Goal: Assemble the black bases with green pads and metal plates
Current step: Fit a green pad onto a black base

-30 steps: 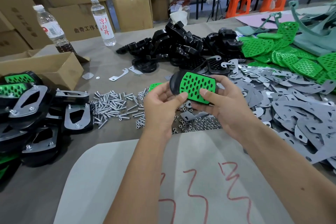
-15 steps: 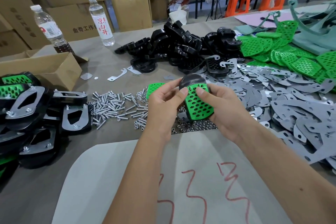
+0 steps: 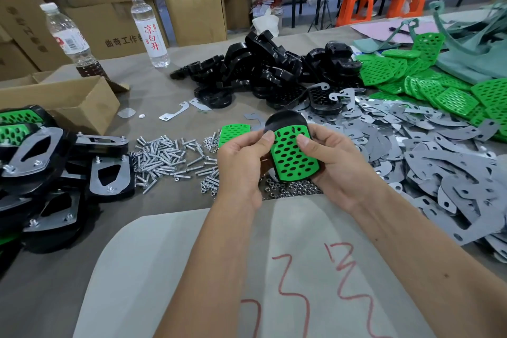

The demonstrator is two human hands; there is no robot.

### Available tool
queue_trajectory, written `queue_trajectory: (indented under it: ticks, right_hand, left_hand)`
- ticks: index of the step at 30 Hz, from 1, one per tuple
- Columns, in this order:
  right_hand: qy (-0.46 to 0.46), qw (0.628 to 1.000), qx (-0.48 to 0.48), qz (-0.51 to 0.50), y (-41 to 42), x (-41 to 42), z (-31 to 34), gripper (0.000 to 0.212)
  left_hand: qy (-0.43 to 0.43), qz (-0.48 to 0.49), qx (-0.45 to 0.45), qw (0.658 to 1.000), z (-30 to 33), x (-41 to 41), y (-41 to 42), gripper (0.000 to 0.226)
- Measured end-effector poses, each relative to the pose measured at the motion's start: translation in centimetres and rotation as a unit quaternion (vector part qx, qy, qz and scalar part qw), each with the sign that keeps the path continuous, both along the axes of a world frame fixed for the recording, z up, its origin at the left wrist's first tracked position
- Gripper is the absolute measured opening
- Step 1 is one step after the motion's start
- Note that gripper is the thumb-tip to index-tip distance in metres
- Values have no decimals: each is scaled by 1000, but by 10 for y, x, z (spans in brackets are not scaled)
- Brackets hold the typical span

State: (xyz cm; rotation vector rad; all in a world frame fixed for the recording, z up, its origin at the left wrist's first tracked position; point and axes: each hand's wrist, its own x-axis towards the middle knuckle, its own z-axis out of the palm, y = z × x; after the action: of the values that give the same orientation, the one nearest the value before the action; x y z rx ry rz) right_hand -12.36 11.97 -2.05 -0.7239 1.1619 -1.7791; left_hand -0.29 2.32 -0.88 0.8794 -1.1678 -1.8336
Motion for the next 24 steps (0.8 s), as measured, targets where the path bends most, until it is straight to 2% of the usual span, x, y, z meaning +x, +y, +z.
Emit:
queue_trajectory:
  ticks: [3,5,7,10,12,16,18,19,20,22,23,24]
  right_hand:
    - [0,1000,-5,-3,1,-1,-1,46]
    - [13,1000,-4,-25,-1,3,-1,42]
    - [44,997,-1,-64,-4,7,-2,33]
    - [71,994,-19,-74,-6,8,-2,36]
    - [84,994,-22,-60,-4,6,-4,37]
    - [164,985,12,-46,-3,0,0,20]
    - [189,975,29,-116,0,-7,5,11]
    - [224,957,49,-176,4,-13,7,13]
    - [285,924,81,-242,7,-21,7,15]
    - [456,807,178,-330,13,-40,6,10]
    - [537,739,241,-328,14,-45,4,20]
    - [594,689,299,-289,13,-49,3,36]
  left_hand:
    - [4,7,7,1000,0,-2,3,4]
    - [-9,21,-19,1000,-1,-2,4,11]
    - [-31,26,-54,998,-3,-1,4,4]
    - [-56,20,-106,993,-3,-2,5,23]
    - [-57,26,-125,990,-3,-1,6,27]
    - [-53,34,-113,992,-5,-2,5,23]
    - [-47,40,-105,993,-7,-3,4,24]
    - [-45,47,-101,993,-7,-3,4,26]
    - [-41,52,-100,993,-7,-2,3,28]
    - [-40,55,-96,993,-7,-1,3,31]
    - [-44,56,-95,993,-7,-1,3,32]
    - [-47,59,-94,993,-7,-1,3,33]
